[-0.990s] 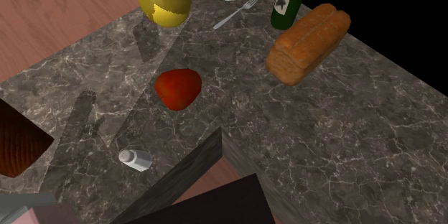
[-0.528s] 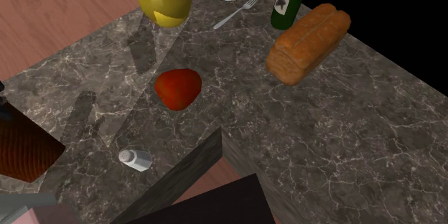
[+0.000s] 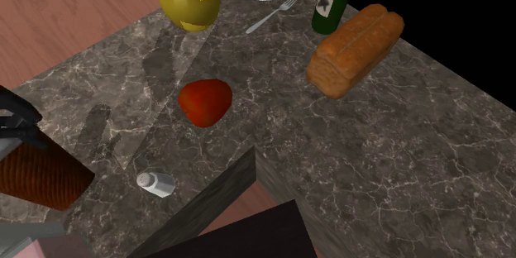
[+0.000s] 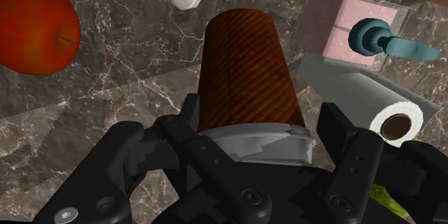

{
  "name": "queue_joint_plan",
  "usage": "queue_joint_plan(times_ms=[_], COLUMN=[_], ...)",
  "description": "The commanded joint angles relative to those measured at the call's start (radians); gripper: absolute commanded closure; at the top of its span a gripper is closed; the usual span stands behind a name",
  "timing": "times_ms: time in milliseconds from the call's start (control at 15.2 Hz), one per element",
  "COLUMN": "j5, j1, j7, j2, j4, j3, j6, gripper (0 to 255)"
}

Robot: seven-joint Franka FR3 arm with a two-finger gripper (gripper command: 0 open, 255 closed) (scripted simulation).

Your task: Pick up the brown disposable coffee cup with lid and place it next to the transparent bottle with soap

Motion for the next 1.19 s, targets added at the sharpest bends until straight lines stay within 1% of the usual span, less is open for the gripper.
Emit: queue_joint_plan(times_ms=[0, 1122], j5=[0.001, 0.012], j1=[0.001, 0.003], j7=[-0.002, -0.028], j2=[-0.002, 0.031], j4=[-0.031, -0.232], j3=[0.001, 0.005], j6=[0.03, 0.263], gripper=[255, 255])
